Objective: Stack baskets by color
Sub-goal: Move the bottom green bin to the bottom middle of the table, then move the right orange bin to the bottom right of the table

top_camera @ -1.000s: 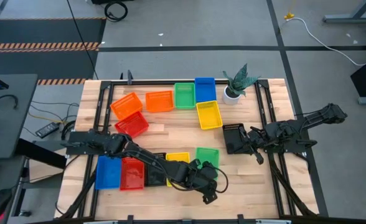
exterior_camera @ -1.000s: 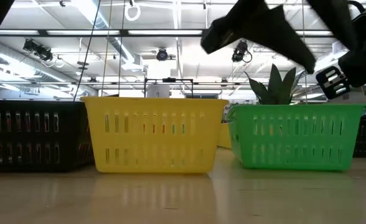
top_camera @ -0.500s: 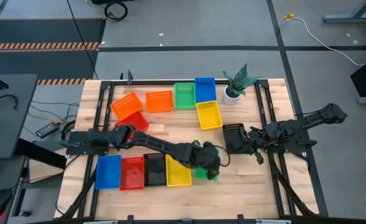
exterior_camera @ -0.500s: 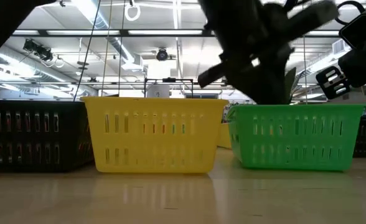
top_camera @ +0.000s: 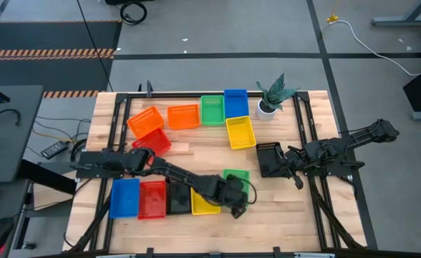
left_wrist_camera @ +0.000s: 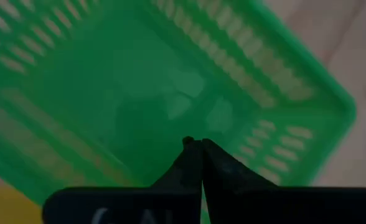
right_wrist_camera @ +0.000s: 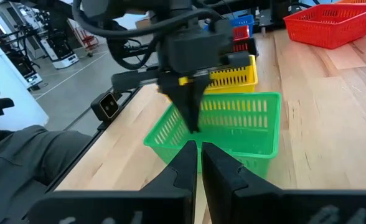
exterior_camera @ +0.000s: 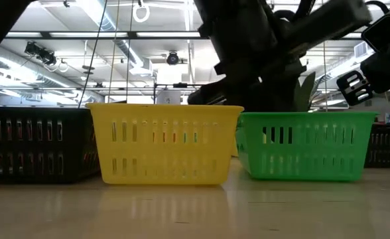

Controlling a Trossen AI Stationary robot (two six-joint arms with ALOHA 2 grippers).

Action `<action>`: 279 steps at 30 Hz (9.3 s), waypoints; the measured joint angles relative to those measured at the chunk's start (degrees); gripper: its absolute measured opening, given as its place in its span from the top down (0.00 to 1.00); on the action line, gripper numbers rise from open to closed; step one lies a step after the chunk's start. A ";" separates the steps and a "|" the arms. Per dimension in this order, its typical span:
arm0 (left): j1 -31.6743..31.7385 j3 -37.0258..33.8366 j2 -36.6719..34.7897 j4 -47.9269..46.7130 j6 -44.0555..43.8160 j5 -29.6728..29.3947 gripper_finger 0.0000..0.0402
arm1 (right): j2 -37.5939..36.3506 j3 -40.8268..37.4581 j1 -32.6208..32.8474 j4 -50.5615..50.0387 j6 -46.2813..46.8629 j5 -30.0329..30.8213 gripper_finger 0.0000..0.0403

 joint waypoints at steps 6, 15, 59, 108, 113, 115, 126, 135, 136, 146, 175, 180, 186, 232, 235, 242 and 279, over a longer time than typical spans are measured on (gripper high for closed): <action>-2.25 0.00 0.00 0.57 -4.96 -0.03 0.97 | 0.00 0.00 0.00 -0.02 -0.11 0.00 0.93; -4.03 0.03 -0.36 3.59 -8.18 0.57 0.99 | 0.00 -0.01 -0.01 -0.02 0.06 0.00 0.93; -0.41 0.09 -2.24 -10.93 2.35 -2.94 0.99 | 0.09 0.00 0.01 -0.02 -0.09 0.00 0.93; 6.51 -16.78 -13.22 -20.04 6.62 -26.93 0.99 | 0.11 -0.02 4.71 -0.15 0.94 3.23 0.93; 7.63 -32.61 -23.68 -2.98 5.51 -26.40 0.99 | 0.11 -0.02 5.84 -0.07 0.89 5.59 0.93; 7.59 -36.39 -28.28 0.29 5.41 -27.17 0.98 | 0.11 -0.01 6.15 -0.08 0.82 7.13 0.93; 6.92 -40.00 -47.34 -29.53 -13.23 -26.54 0.92 | 0.11 -0.02 6.39 -0.26 0.42 8.57 0.93; 8.96 -45.59 -53.53 -38.46 -22.92 -16.37 0.63 | 0.11 0.00 6.39 -0.39 0.50 8.55 0.93; 9.31 -47.94 -54.66 -36.46 -22.83 -14.78 0.59 | 0.11 0.00 6.39 -0.39 0.50 8.55 0.93; 11.79 -69.83 -63.86 -7.69 -17.64 -11.18 0.39 | 0.11 0.00 6.39 -0.32 0.37 8.90 0.93; 33.79 -48.95 -34.60 13.82 40.83 -9.58 0.41 | 0.11 -0.02 6.37 1.04 -1.07 8.96 0.93; 35.20 -47.41 -31.13 12.86 46.30 -9.36 0.42 | 0.11 -0.01 6.37 0.75 -0.56 8.74 0.93; 35.22 -47.45 -29.86 10.48 48.97 -5.89 0.61 | 0.44 -0.02 6.37 0.46 -0.55 8.74 0.93; 0.67 -18.27 -10.33 62.26 96.62 11.87 0.97 | -4.04 4.28 28.73 16.79 0.92 -10.77 0.93; 0.50 -18.27 -7.77 64.72 95.45 14.73 0.97 | -5.23 4.33 30.66 16.95 0.72 -10.81 0.93; -0.12 -18.28 -5.39 60.90 96.92 13.12 0.97 | -6.58 4.35 33.42 16.94 -1.14 -10.59 0.93; -0.10 -18.27 -5.92 49.69 90.48 3.70 0.64 | -6.38 4.35 33.73 3.52 -1.27 4.67 0.93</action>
